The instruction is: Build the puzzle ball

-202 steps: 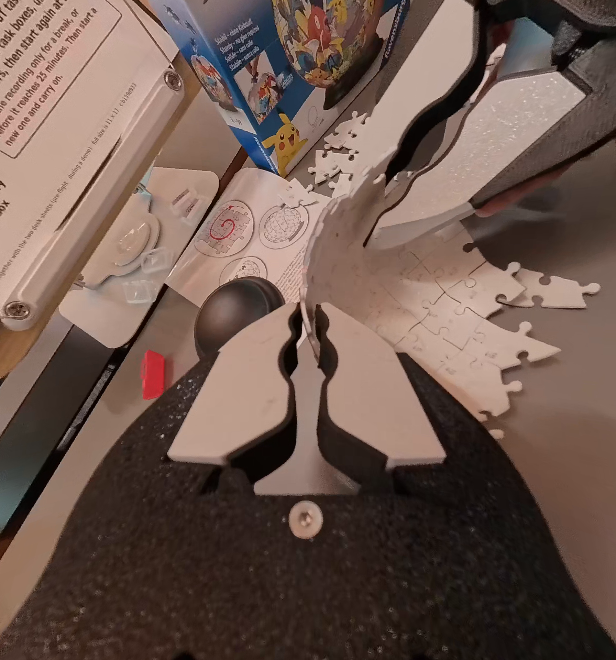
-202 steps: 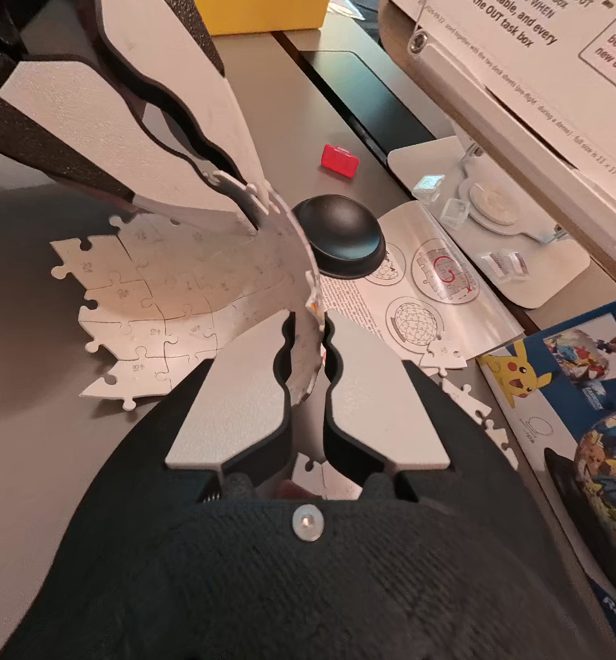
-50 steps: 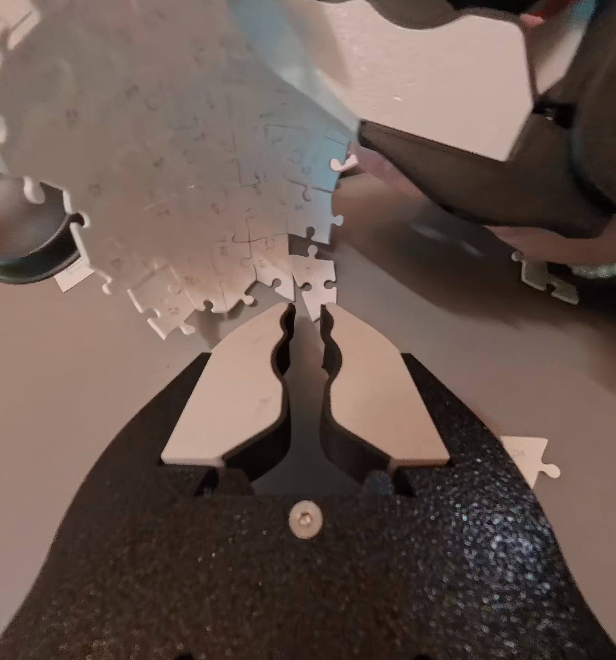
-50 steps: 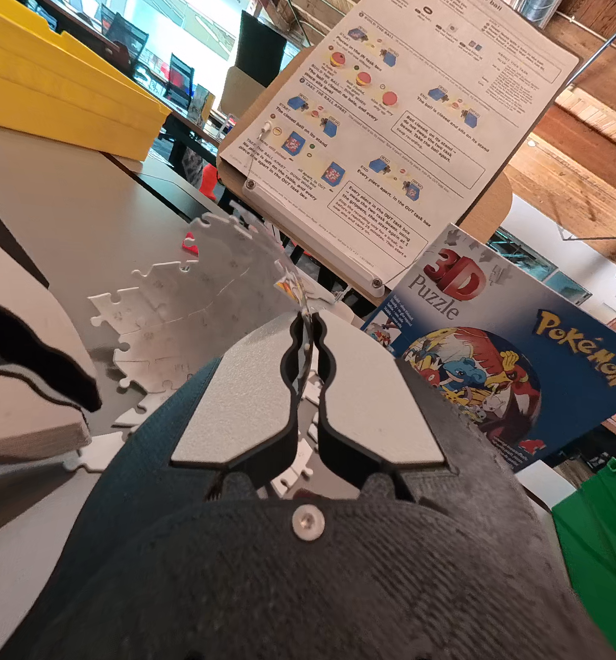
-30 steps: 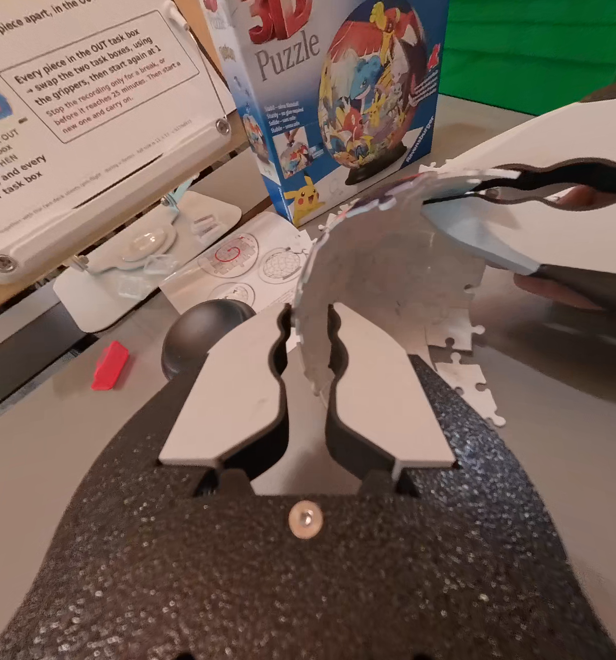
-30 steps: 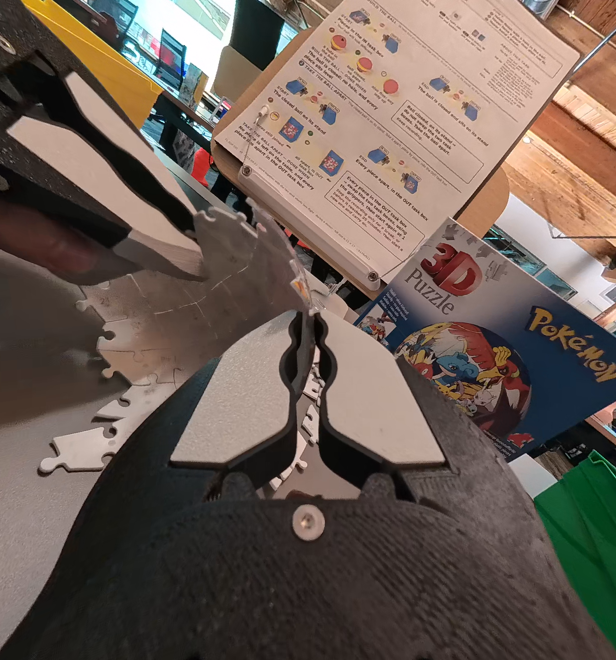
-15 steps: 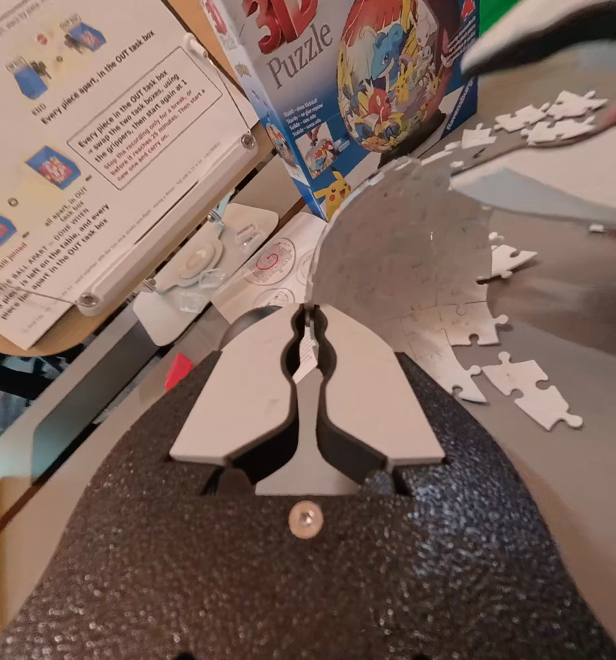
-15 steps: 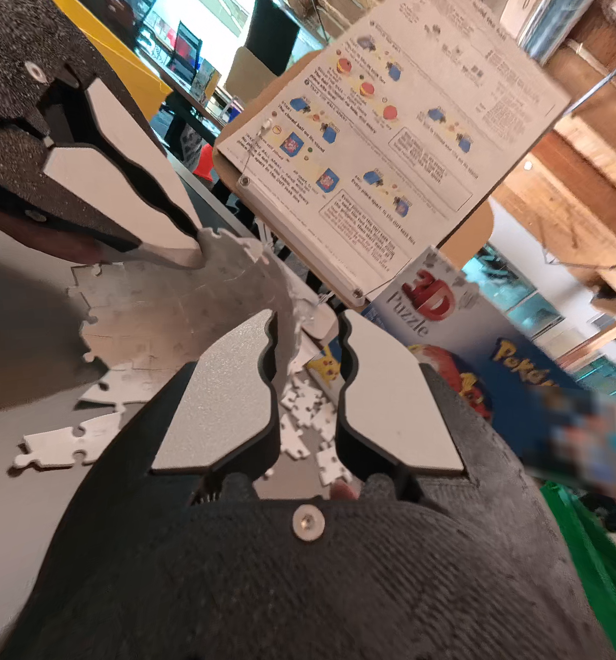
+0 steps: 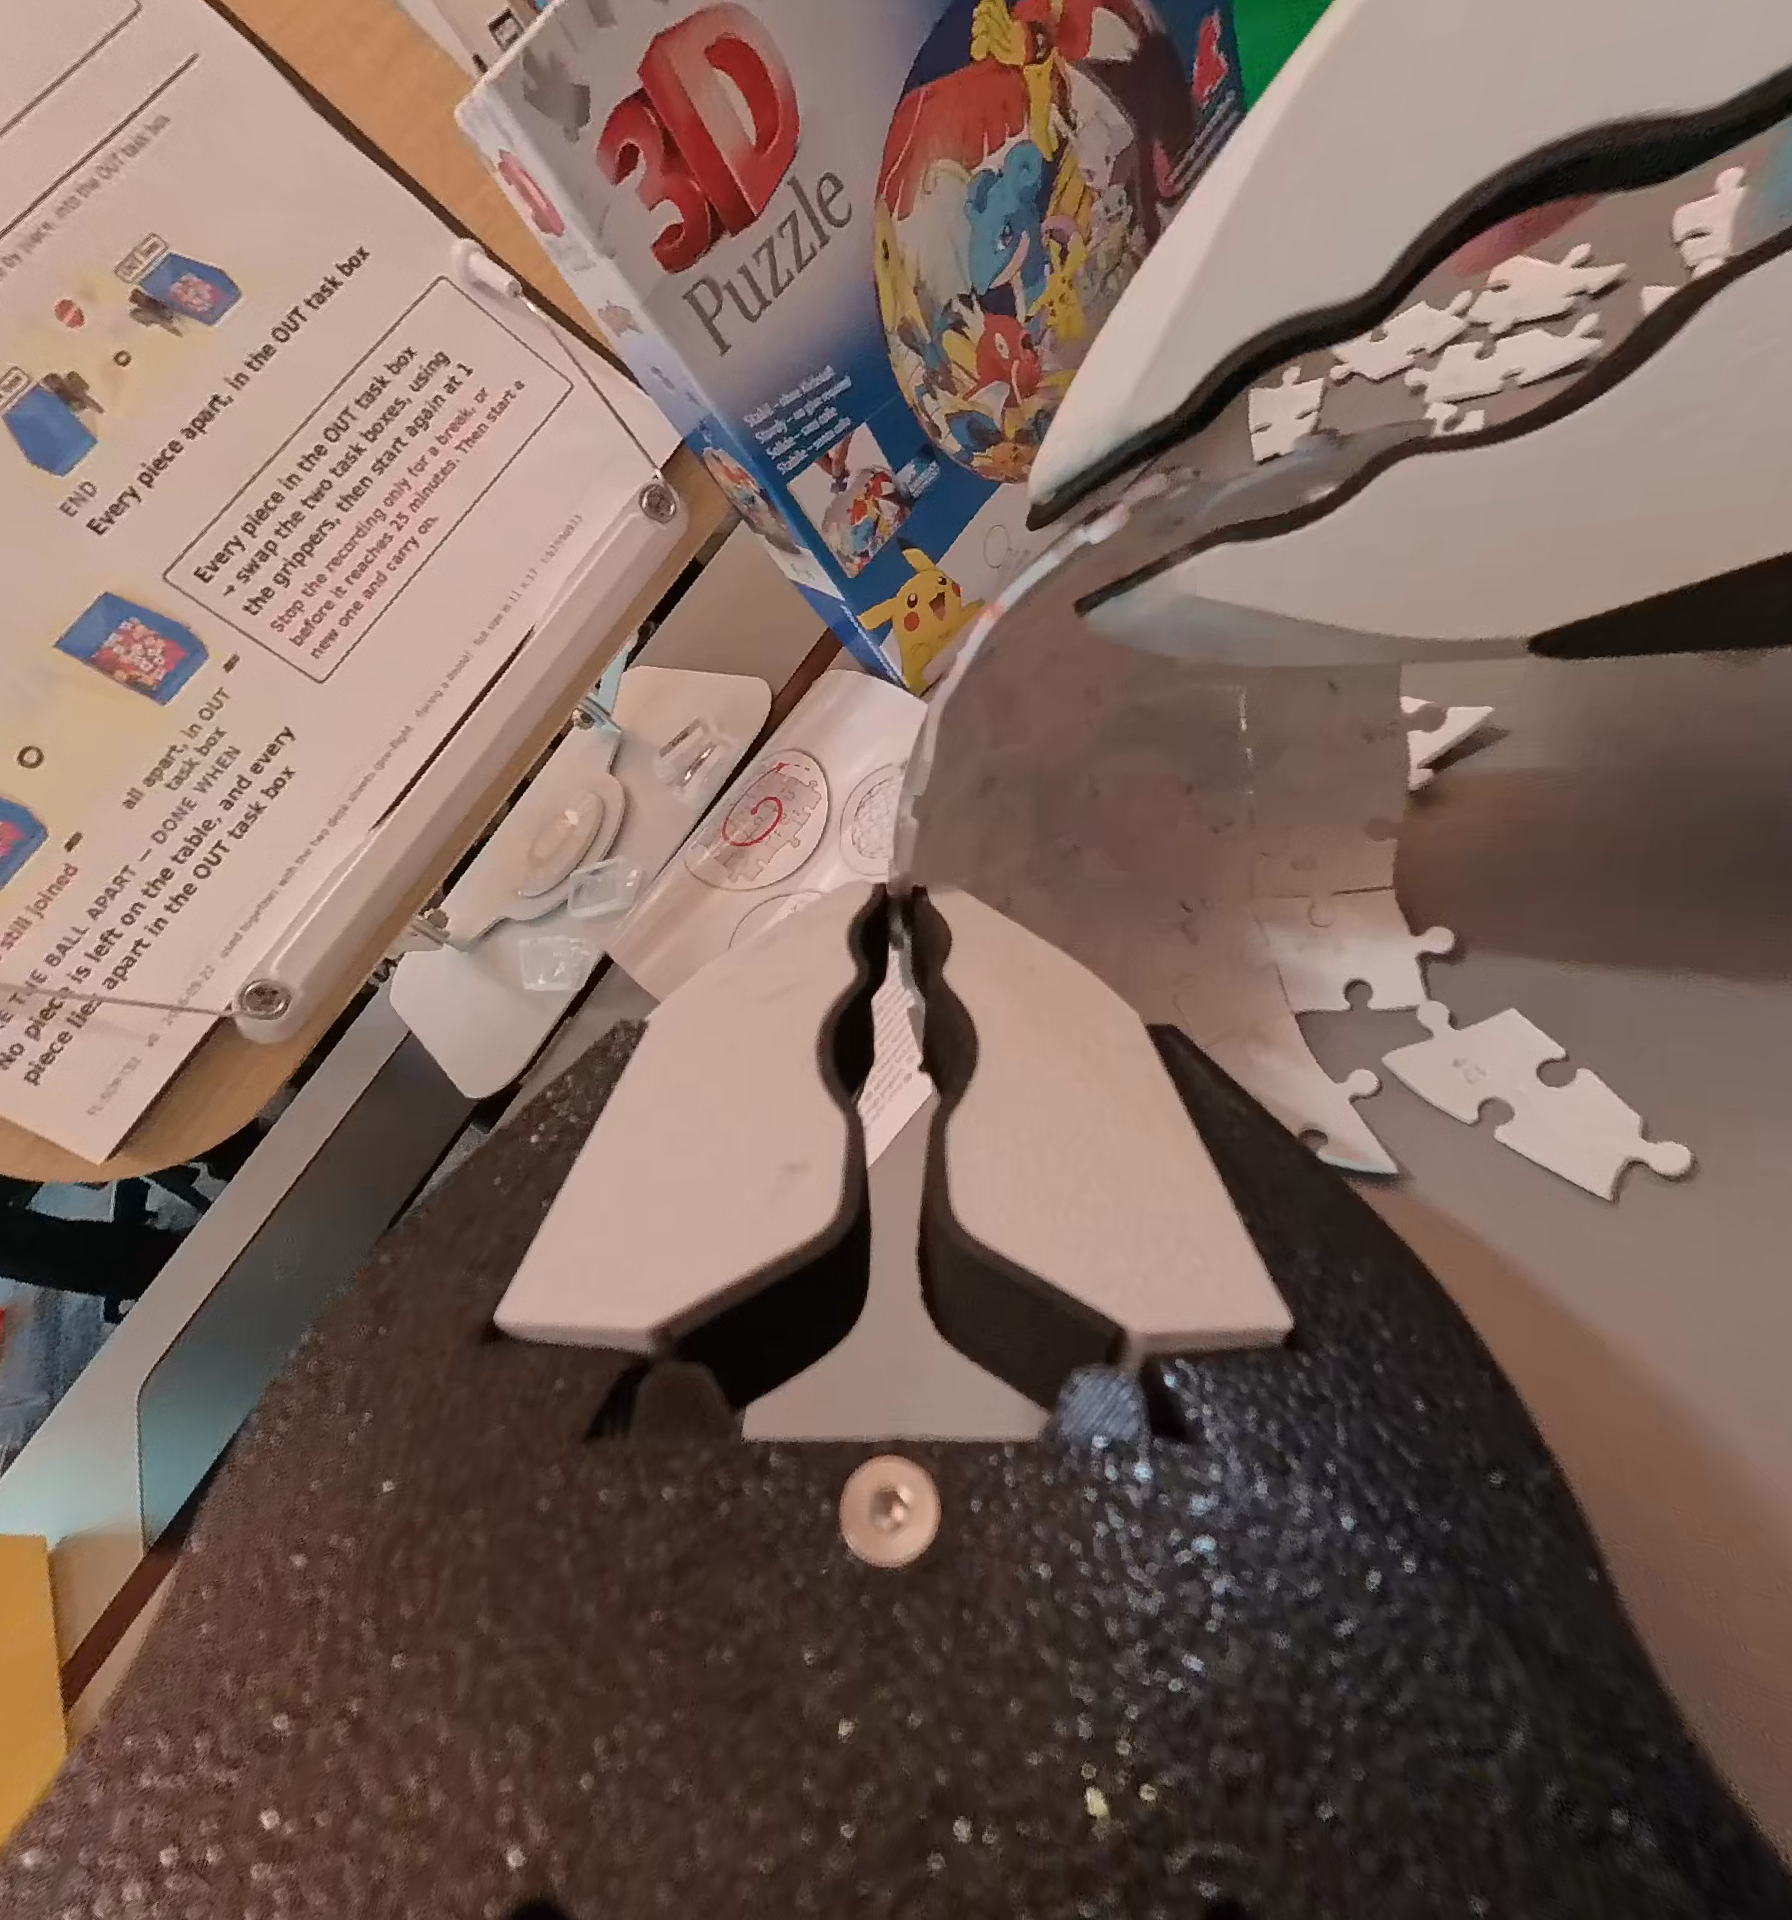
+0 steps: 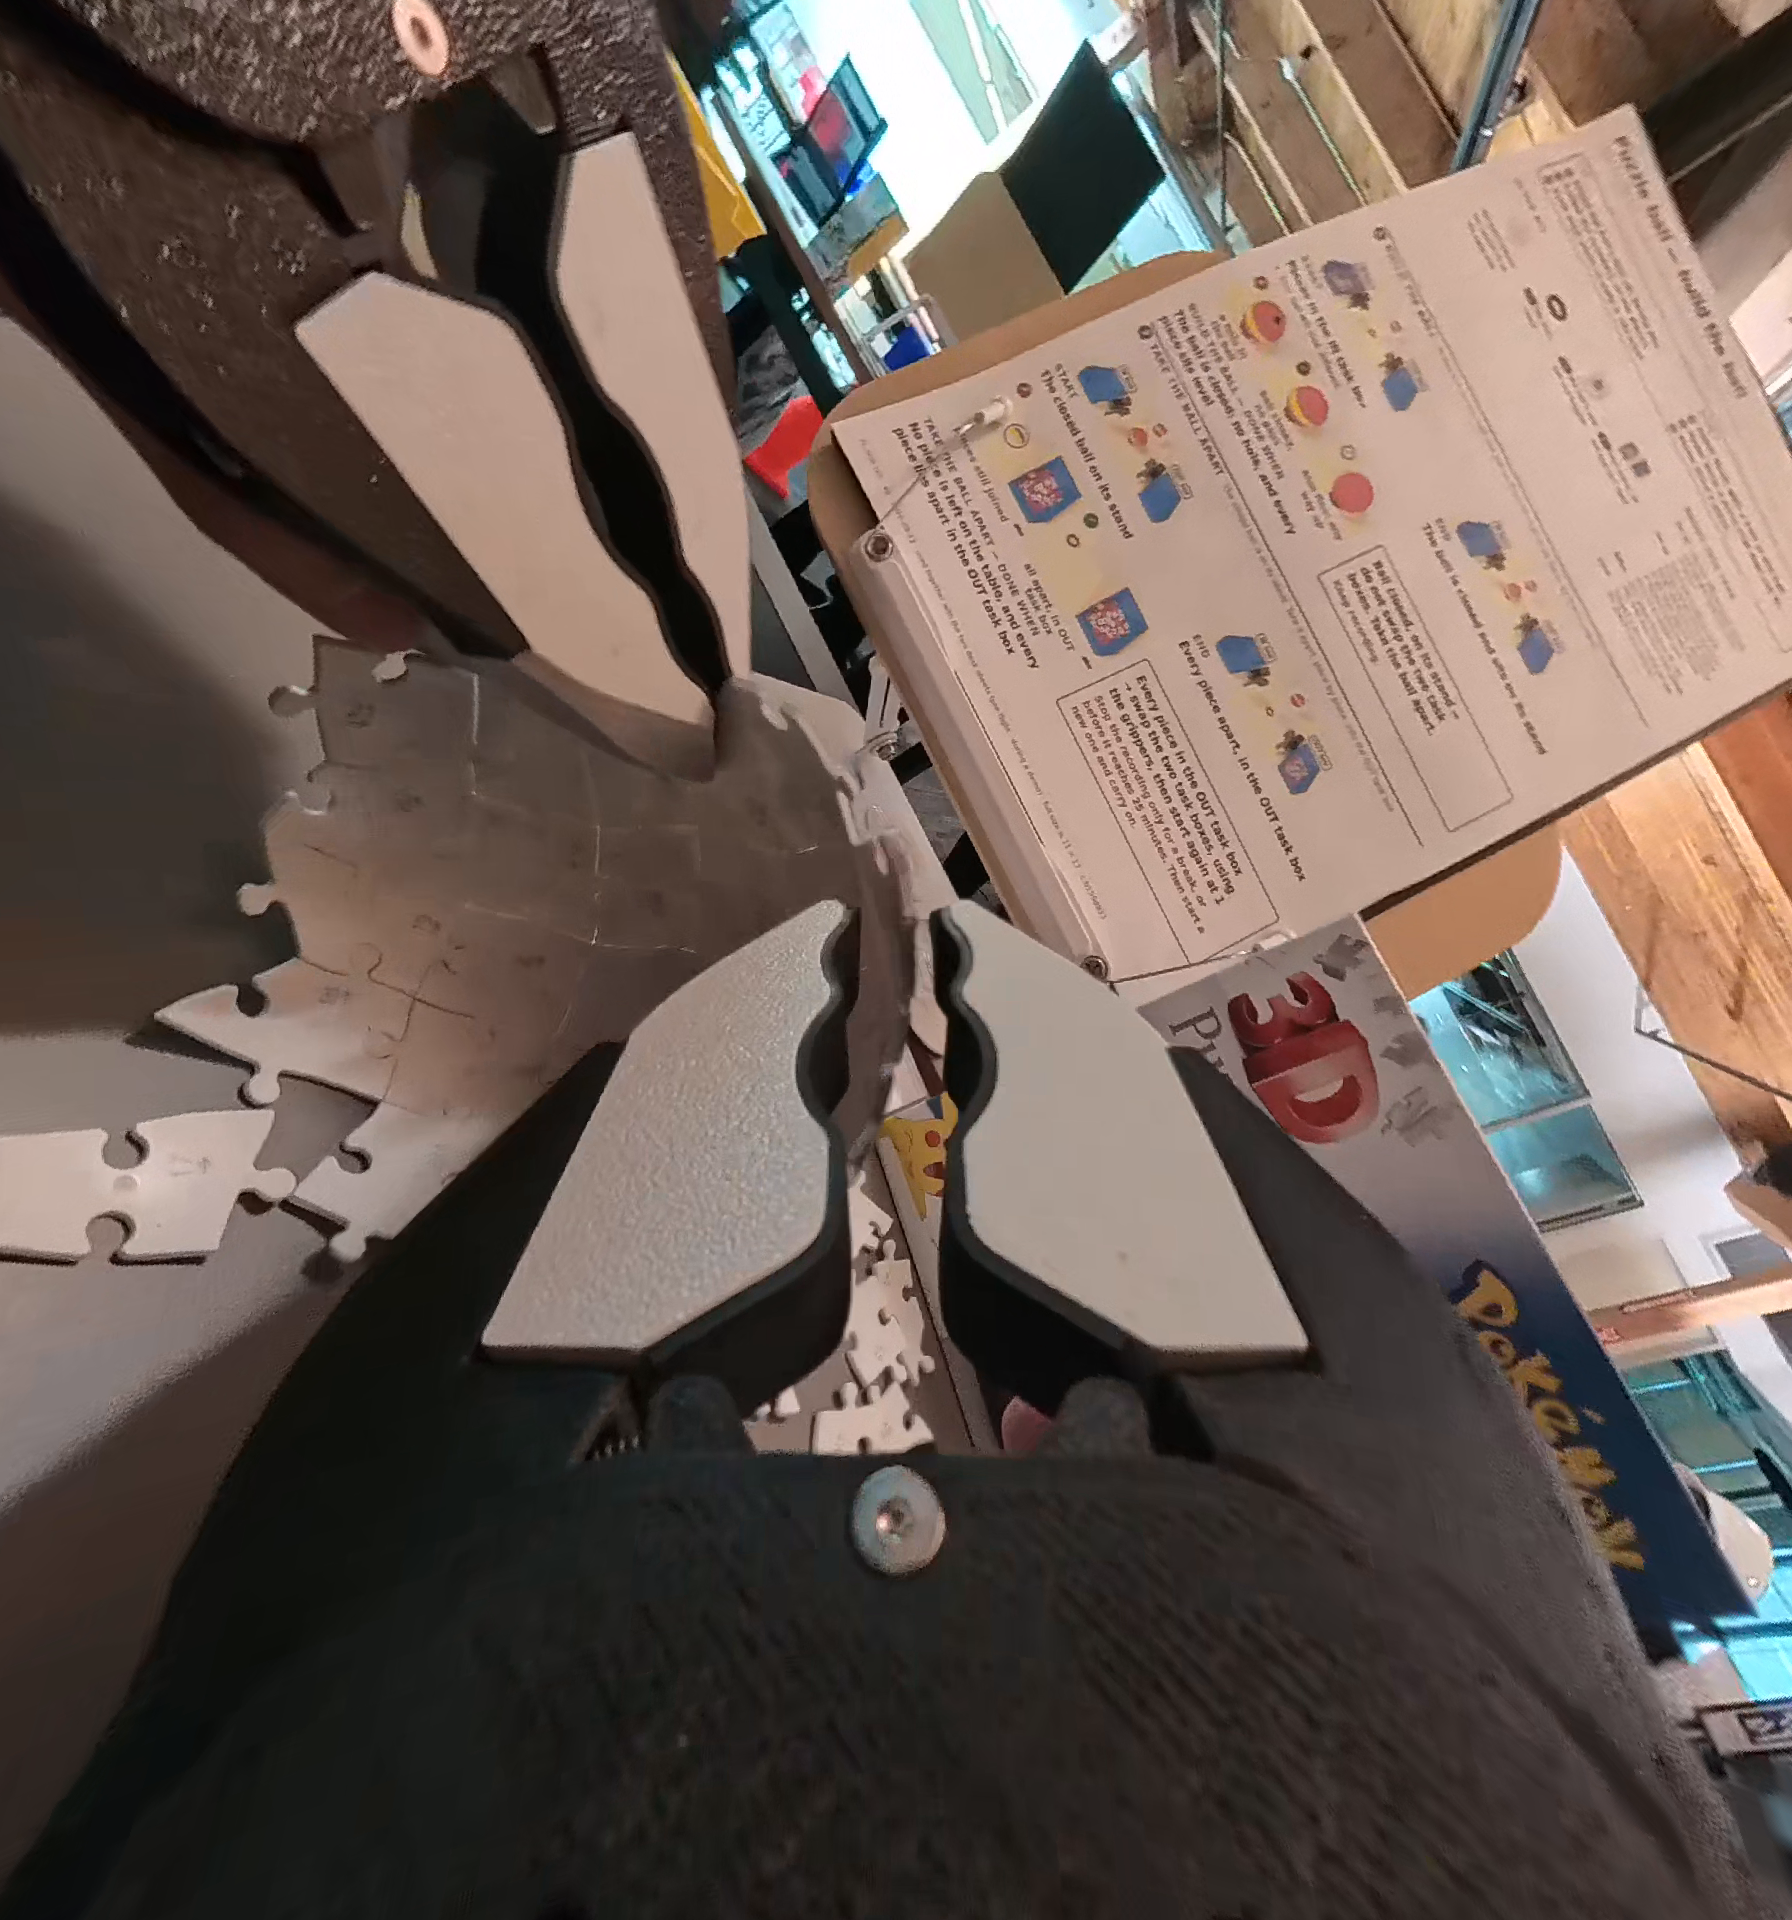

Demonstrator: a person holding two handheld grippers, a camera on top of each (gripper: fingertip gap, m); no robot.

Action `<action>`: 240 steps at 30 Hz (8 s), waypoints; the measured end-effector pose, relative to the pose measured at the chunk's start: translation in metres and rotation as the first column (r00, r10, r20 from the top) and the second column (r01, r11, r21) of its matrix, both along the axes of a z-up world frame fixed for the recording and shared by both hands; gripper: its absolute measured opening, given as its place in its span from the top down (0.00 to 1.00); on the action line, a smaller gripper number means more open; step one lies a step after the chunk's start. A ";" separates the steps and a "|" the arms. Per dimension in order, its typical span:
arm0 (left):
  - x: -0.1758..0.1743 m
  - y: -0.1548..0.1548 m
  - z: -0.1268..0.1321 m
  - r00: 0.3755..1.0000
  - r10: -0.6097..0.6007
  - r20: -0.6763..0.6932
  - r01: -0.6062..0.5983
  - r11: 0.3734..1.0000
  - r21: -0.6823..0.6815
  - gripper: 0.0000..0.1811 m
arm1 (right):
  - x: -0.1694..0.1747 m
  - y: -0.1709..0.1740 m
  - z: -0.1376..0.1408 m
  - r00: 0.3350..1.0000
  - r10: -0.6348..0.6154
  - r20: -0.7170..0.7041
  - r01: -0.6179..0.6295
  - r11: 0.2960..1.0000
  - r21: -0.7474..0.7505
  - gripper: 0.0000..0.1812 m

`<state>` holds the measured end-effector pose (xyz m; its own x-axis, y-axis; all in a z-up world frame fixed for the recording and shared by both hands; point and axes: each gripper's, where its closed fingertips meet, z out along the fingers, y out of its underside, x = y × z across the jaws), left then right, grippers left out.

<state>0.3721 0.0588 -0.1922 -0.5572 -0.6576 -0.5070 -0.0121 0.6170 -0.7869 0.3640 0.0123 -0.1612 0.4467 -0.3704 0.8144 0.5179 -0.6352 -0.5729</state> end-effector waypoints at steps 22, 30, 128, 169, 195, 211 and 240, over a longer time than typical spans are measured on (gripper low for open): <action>-0.055 -0.003 0.012 0.993 0.023 -0.113 -0.047 0.976 -0.214 0.83 | -0.002 -0.003 0.006 0.988 -0.079 0.131 0.075 0.997 0.032 0.97; -0.102 -0.031 -0.074 0.810 0.194 -0.554 -0.346 0.920 -0.184 0.75 | -0.009 -0.005 0.007 0.985 -0.099 0.142 0.090 0.994 0.067 0.98; -0.060 -0.051 -0.079 0.849 0.082 -0.522 -0.039 0.995 0.093 0.81 | -0.007 -0.015 0.006 0.987 -0.071 0.143 0.047 0.985 0.165 0.98; -0.048 -0.062 -0.082 0.828 0.100 -0.552 -0.175 0.981 -0.084 0.93 | -0.008 -0.013 0.006 0.988 -0.056 0.146 0.031 0.985 0.168 0.98; -0.074 -0.039 -0.084 0.771 0.255 -0.584 -0.366 0.927 -0.078 0.84 | -0.008 -0.012 0.006 0.987 -0.055 0.152 0.029 0.986 0.164 0.98; -0.070 -0.044 -0.085 0.755 0.263 -0.600 -0.410 0.904 -0.120 0.97 | -0.009 -0.012 0.006 0.987 -0.053 0.155 0.028 0.986 0.162 0.98; -0.068 -0.036 -0.084 0.729 0.341 -0.594 -0.488 0.867 -0.101 0.97 | -0.011 -0.010 0.007 0.983 -0.050 0.175 0.023 0.989 0.149 0.98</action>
